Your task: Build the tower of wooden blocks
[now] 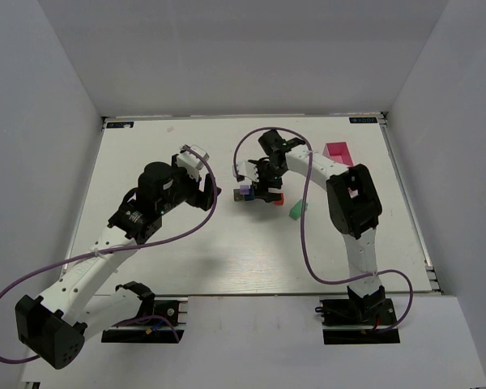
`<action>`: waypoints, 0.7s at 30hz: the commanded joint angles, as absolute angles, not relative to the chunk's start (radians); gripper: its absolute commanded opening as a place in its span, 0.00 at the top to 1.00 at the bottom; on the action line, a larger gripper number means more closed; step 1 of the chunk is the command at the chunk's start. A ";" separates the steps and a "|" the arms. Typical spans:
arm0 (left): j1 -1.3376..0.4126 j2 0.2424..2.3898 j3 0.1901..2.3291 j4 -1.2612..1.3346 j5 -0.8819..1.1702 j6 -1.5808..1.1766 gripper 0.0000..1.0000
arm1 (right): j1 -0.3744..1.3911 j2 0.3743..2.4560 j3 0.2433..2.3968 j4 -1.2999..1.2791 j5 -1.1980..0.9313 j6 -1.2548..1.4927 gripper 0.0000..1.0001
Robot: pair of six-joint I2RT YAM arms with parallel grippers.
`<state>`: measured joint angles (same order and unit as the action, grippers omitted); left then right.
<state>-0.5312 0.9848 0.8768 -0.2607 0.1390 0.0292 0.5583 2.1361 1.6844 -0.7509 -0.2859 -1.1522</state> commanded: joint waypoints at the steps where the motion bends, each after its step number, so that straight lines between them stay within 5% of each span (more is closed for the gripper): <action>1: -0.528 0.976 0.876 -0.256 0.135 0.034 0.15 | 0.554 2.054 1.660 -0.727 -0.269 -1.141 0.10; 13: -0.528 0.976 0.876 -0.256 0.126 0.034 0.15 | 0.511 1.953 1.599 -0.738 -0.144 -1.144 0.10; 21: -0.528 0.976 0.858 -0.245 0.126 0.034 0.07 | 0.459 1.623 1.369 -0.455 -0.133 -0.912 0.10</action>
<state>-0.5312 0.9855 0.8726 -0.2588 0.1352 0.0303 0.4717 1.7641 1.4059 -0.6216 -0.1230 -1.0508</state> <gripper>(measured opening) 0.919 0.904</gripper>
